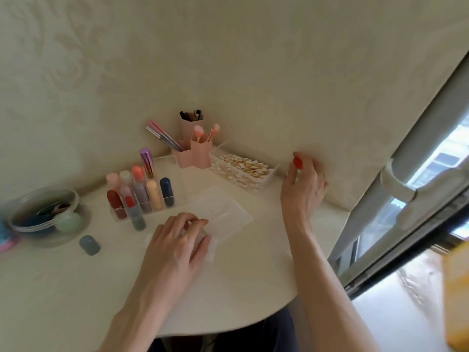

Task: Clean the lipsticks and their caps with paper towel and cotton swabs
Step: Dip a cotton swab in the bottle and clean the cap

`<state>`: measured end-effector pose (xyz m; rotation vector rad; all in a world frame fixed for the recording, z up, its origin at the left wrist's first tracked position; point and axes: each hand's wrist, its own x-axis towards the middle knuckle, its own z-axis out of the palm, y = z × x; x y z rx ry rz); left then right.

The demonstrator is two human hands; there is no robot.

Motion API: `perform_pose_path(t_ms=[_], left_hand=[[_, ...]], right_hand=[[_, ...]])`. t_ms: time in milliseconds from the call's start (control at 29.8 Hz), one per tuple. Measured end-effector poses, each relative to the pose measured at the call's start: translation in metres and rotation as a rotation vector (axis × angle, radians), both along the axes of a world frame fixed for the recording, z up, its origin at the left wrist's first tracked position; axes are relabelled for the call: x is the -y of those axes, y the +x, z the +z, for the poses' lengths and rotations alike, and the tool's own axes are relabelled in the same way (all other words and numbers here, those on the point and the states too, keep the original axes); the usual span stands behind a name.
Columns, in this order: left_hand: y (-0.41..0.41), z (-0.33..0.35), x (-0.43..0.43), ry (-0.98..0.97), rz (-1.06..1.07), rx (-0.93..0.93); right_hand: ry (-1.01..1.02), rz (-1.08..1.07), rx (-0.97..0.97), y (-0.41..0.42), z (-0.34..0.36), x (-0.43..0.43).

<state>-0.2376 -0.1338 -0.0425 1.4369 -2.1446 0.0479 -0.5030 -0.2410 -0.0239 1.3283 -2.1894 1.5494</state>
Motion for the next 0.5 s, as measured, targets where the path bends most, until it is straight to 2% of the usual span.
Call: perform_pose_path(t_ms=[168, 302, 369, 503], left_hand=[[-0.001, 0.002, 0.001, -0.001, -0.008, -0.016], [0.000, 0.009, -0.005, 0.019, -0.029, -0.132], [0.001, 0.016, -0.011, 0.061, -0.045, -0.264], [0.007, 0.027, -0.021, 0.126, -0.086, -0.515]], right_hand=[[-0.118, 0.047, 0.093, 0.004, 0.005, -0.007], [-0.285, 0.181, 0.134, 0.023, 0.029, -0.026], [-0.262, 0.357, 0.157, 0.037, 0.044, -0.041], [-0.084, 0.880, 0.211, 0.073, 0.054, -0.067]])
